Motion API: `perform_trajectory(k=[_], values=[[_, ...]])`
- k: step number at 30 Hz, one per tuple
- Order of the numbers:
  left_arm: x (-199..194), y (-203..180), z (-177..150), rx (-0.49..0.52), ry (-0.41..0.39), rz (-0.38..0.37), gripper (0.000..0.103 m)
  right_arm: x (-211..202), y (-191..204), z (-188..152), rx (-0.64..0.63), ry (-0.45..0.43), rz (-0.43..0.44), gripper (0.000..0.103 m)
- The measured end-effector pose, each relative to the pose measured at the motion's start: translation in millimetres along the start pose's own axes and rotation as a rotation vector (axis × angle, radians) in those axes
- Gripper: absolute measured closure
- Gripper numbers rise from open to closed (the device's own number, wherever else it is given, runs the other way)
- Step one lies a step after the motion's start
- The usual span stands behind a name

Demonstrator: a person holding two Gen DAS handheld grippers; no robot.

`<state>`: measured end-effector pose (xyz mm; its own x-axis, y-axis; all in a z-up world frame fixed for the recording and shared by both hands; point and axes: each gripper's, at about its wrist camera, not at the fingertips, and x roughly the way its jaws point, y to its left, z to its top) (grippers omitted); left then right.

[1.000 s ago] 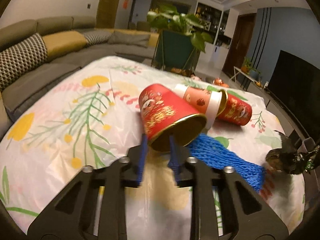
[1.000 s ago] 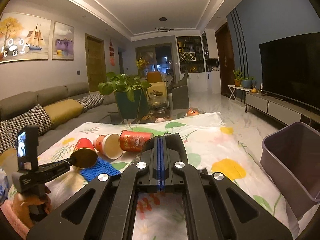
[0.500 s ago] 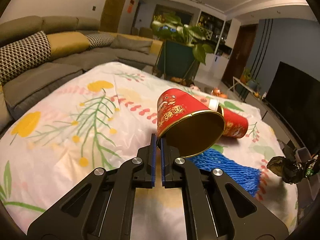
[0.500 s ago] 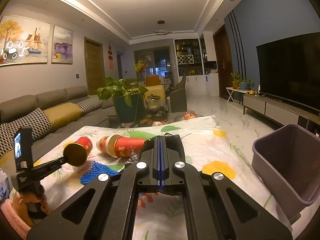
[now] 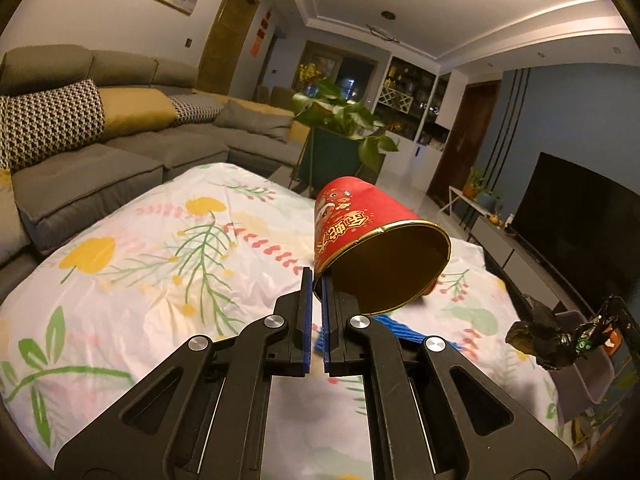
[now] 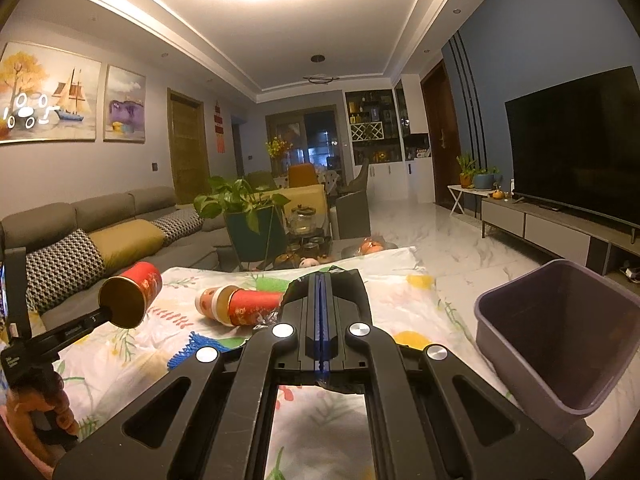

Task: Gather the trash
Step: 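Carry the red cup and black bag over the grey bin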

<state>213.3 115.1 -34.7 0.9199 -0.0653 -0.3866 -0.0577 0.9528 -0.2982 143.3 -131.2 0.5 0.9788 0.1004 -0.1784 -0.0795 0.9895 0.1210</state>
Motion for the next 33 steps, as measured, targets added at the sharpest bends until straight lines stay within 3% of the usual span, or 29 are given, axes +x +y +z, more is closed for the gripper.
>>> perform_trajectory(k=[17,33], values=[[-19.2,-83.3,-11.1,0.094,0.003,-0.128,0.100,-36.7,-45.3,17.1,0.006,-0.055,-0.083,0.102],[-14.6,-242.2,-26.4,0.234,0.013,-0.393,0.100,-68.4,-151.6,39.4,0.048,-0.123,-0.325,0.102]])
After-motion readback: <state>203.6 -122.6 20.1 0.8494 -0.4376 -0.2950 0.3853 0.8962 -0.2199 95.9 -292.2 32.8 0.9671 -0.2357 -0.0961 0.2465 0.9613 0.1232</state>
